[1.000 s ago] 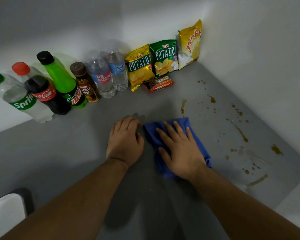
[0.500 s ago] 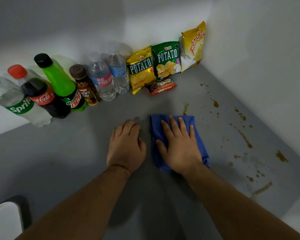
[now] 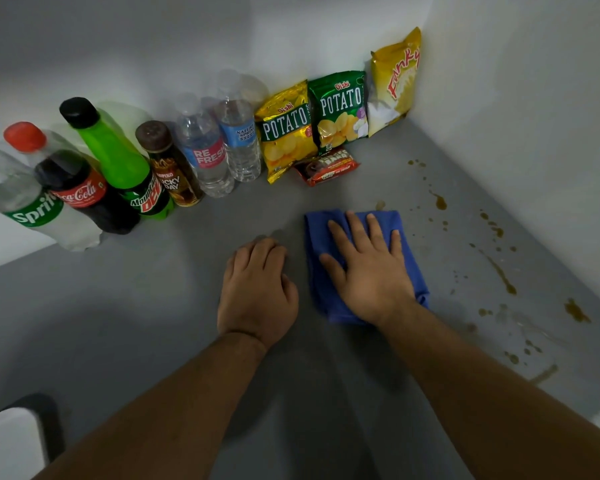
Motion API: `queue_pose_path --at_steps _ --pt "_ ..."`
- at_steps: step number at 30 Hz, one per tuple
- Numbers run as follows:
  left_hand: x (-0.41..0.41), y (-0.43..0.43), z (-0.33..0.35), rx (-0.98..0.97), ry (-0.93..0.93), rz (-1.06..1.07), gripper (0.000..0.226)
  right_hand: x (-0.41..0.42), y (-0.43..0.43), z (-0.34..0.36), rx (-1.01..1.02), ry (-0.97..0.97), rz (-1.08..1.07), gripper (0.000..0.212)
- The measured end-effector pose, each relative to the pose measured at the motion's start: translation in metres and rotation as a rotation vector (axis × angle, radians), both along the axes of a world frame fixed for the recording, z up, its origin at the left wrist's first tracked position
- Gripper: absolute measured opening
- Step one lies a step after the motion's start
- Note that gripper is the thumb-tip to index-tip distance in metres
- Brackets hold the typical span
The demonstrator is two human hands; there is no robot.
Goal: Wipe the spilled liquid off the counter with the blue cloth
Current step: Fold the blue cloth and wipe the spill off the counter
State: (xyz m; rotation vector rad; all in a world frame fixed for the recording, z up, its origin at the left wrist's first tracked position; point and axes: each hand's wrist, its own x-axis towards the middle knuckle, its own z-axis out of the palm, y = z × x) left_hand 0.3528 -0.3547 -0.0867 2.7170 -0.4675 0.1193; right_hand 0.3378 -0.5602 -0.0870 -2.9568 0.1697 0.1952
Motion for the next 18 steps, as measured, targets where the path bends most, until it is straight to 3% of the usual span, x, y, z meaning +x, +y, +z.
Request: queue_pose_path --at_steps 6,14,18 --pt "0.001 0.0 0.0 0.007 -0.004 0.001 0.047 -0.03 -0.012 -0.002 0.024 -0.006 0.249 0.065" --pt "0.0 0.0 0.002 0.02 0.044 -0.004 0.053 0.018 0.002 0.0 -0.02 -0.002 0.001 0.066" --pt "0.001 0.0 0.002 0.001 0.044 -0.006 0.052 0.011 0.027 0.003 -0.017 -0.002 0.169 0.065"
